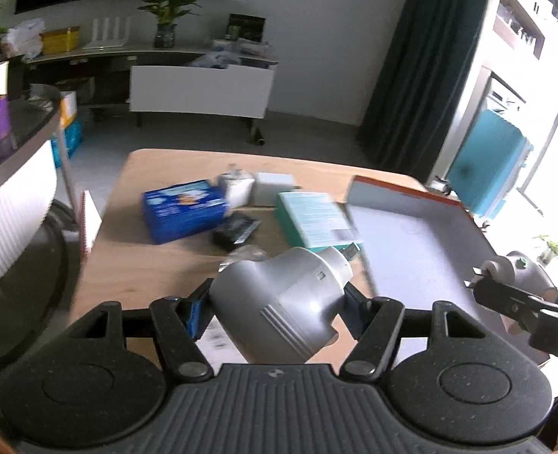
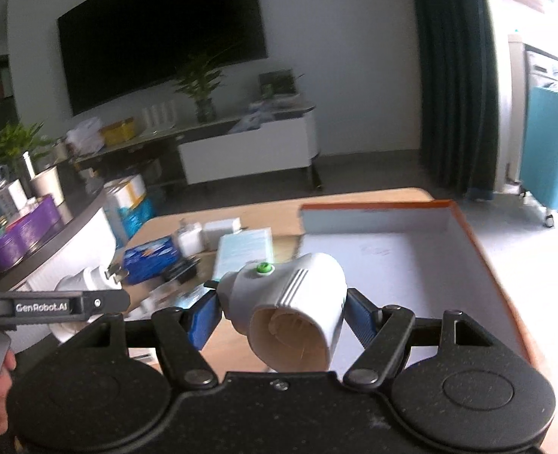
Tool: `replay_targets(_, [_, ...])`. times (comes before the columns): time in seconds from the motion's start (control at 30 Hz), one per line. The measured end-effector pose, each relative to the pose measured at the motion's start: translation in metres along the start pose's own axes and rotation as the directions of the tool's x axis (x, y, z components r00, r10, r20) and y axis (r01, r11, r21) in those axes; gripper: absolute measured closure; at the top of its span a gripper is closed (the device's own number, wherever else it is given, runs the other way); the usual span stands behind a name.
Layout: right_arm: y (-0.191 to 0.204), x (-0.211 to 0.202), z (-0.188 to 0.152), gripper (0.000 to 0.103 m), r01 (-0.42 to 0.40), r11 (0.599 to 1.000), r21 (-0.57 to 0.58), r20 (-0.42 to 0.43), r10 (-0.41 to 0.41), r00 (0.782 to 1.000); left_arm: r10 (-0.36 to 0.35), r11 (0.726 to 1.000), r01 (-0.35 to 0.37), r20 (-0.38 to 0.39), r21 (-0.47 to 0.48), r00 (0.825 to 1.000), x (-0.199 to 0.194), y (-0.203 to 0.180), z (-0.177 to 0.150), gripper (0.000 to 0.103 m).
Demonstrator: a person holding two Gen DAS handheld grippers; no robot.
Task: Organize rigid objects
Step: 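Carry the adapter into the orange-rimmed box and open the right gripper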
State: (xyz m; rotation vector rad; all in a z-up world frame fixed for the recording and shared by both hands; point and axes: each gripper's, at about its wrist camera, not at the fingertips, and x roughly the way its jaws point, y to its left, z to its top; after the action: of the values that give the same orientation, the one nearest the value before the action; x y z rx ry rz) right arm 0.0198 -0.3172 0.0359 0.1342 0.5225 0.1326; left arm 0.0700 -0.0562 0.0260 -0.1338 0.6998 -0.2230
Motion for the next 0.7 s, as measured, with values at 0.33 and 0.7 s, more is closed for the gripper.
replay_targets(0.33, [-0.056,-0.013,0.014,0.018,0.093,0.993,0.065,0.042,-0.096,0.994,-0.092,0.994,0.093,-0.005,0.051,0.996,0.024,-0.053,0.021,0.036])
replay_targets(0.7, [-0.092,-0.006,0.039,0.018,0.113,0.990,0.088,0.089,-0.121,0.989,-0.118,0.988,0.119,-0.015,0.101,0.993,0.050,-0.094,0.037,0.036])
